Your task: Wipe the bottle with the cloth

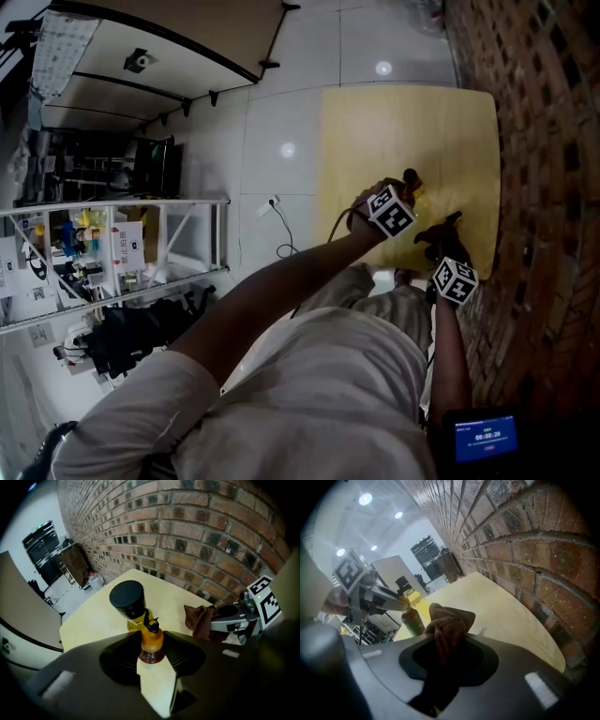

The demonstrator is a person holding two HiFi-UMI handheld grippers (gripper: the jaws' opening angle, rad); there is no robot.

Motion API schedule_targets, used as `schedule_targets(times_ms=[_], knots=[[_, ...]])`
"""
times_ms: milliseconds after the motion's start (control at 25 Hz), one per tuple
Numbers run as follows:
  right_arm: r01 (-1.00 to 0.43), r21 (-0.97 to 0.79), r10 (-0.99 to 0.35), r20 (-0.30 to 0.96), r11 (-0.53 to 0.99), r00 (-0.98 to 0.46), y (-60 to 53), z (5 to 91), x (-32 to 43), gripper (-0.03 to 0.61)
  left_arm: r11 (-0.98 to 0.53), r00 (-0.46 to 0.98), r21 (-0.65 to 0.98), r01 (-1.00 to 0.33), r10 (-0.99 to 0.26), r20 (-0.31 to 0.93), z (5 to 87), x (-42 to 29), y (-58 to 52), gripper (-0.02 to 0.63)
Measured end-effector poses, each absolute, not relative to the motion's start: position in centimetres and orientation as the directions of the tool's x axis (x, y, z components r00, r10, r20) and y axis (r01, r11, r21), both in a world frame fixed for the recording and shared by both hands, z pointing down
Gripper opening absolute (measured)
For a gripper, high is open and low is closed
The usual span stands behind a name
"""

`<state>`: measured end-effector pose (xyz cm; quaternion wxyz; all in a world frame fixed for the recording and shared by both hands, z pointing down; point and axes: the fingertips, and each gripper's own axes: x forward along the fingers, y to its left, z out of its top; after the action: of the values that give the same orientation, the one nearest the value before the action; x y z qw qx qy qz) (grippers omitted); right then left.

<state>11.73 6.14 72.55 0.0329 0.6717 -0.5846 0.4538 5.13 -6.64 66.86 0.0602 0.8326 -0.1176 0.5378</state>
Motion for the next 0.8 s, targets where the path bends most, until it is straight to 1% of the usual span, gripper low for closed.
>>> schedule_targets(times_ms=[160, 320, 480, 600, 720, 800], knots=[[-0.81, -0.498, -0.757, 0.645, -0.31, -0.107, 6.2, 72.6, 11.4, 0.093, -0.942, 0.517, 0.033, -0.335, -0.154, 0.842, 66.2, 4.4, -8.2, 0.164], [-0.794, -0.532, -0.771, 0.623, -0.296, -0.131, 5.7, 72.8, 10.5, 0.092, -0.954, 0.59, -0.028, -0.299, -0.208, 0.78, 65.9, 2.7, -7.9, 0.163], [-0.767, -0.595, -0.807, 0.561, -0.24, -0.183, 4.1, 71.9, 9.7, 0.092, -0.944, 0.621, -0.035, -0.329, -0.244, 0.745, 65.7, 1.1, -6.6, 0.163], [-0.75, -0.646, -0.839, 0.482, -0.144, -0.254, 2.0, 69.9, 8.3, 0.092, -0.936, 0.614, -0.027, -0.35, -0.251, 0.748, 65.3, 0.5, -6.0, 0.164], [-0.747, -0.665, -0.858, 0.381, 0.005, -0.345, -0.9, 67.4, 6.0, 0.092, -0.934, 0.617, 0.004, -0.358, -0.233, 0.752, 65.5, 0.4, -5.9, 0.164], [-0.751, -0.652, -0.848, 0.337, 0.104, -0.41, -2.8, 66.8, 4.4, 0.092, -0.931, 0.623, 0.041, -0.362, -0.209, 0.753, 65.9, 0.6, -6.0, 0.165]])
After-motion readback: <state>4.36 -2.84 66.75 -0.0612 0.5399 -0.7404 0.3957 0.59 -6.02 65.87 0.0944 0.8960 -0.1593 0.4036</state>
